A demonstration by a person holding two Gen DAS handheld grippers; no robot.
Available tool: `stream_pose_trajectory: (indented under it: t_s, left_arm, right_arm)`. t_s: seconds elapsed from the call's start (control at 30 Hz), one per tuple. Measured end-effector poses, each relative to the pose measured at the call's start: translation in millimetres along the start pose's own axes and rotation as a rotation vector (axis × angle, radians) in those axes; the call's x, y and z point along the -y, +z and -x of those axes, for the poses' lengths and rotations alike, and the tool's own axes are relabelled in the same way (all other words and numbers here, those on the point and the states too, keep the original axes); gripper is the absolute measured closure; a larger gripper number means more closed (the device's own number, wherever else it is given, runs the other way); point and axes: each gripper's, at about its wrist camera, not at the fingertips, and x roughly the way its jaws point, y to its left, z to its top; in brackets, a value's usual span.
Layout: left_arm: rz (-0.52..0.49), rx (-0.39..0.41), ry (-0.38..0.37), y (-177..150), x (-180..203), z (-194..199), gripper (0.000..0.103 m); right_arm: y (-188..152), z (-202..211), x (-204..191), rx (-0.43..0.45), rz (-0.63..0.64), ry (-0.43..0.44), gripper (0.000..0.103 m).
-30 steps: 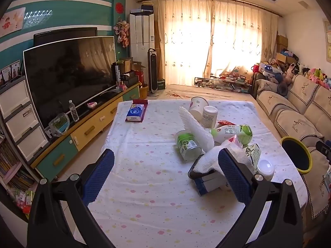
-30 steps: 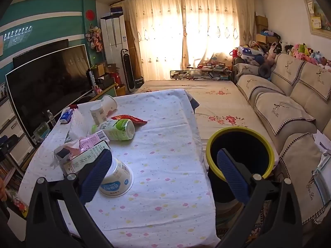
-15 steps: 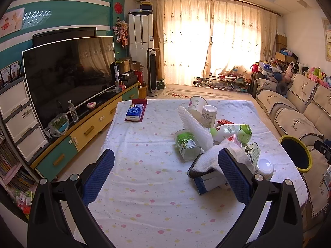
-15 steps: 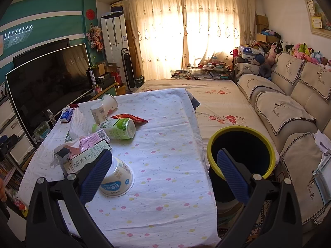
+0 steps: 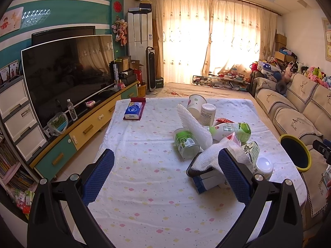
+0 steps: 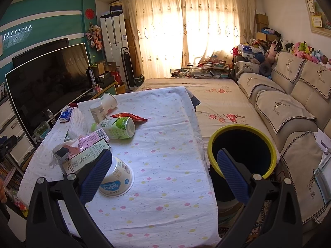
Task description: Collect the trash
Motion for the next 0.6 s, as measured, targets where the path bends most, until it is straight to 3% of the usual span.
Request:
stream_pose_trajectory:
  t_s: [0.6]
  left_arm:
    - [-0.003, -0.017, -0.006, -0.5, 4.0, -2.9, 0.004]
  right_arm:
    - [-5.6, -6.2, -3.7, -0.007, 0.002, 0.0, 0.006]
